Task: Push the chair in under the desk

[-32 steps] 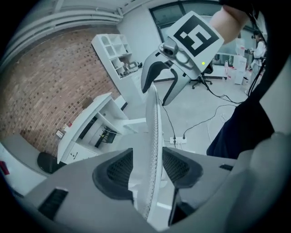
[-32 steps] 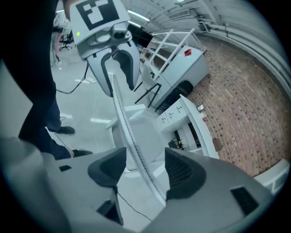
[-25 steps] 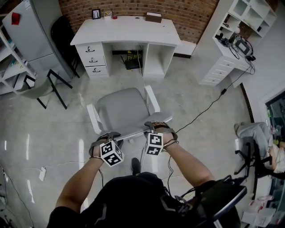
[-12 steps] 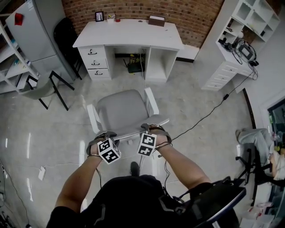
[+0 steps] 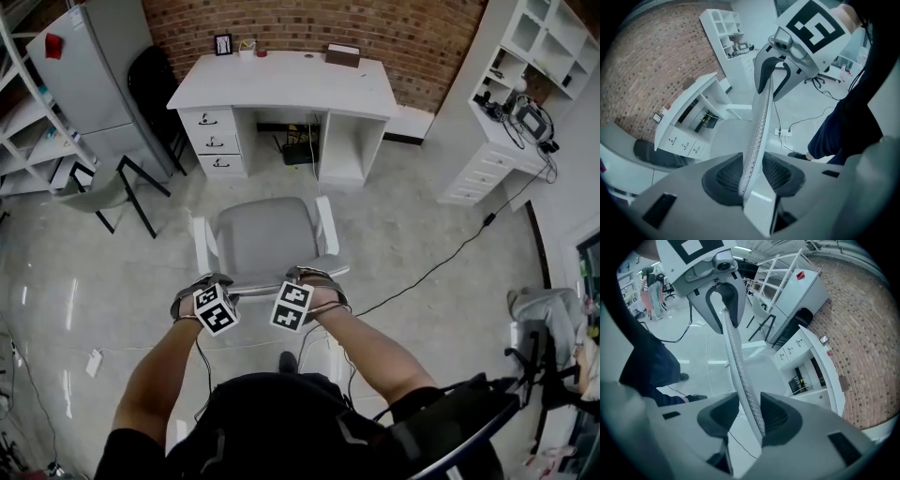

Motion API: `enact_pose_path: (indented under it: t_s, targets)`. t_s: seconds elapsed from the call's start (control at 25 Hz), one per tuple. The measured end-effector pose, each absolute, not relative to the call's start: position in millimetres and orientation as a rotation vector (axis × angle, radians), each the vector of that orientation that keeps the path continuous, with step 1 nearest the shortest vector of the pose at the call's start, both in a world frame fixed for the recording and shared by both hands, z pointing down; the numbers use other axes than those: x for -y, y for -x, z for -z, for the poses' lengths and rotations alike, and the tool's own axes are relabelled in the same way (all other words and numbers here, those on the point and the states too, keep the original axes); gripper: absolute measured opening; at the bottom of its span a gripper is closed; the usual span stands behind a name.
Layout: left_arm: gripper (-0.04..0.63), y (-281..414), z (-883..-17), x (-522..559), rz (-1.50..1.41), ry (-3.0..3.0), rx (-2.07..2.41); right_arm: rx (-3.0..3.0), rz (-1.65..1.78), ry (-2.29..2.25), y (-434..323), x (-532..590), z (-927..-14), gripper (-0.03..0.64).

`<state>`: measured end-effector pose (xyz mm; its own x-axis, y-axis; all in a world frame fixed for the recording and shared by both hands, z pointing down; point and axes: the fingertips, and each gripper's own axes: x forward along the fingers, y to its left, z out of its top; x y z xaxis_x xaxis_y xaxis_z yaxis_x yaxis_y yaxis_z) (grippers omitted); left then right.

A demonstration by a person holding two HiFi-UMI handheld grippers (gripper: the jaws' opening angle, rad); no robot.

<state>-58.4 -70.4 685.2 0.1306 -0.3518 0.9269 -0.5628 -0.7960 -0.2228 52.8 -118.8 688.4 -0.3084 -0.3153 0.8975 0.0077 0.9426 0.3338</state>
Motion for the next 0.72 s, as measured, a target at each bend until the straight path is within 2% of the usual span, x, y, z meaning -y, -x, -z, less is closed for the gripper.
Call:
enact_pose_path:
  t_s: [0.2, 0.72]
  targets:
    - [0.135, 73.8, -684.9, 78.4, -1.827, -2.17, 0.941, 1.904, 0.309, -0.216, -39.9, 122.9, -688.4, 0.146]
    - [0.15, 98.3, -687.7, 114.3, -1.844, -2.137, 0.978, 1.903, 0.234, -0.251, -20.6, 149.2, -687.8, 0.147]
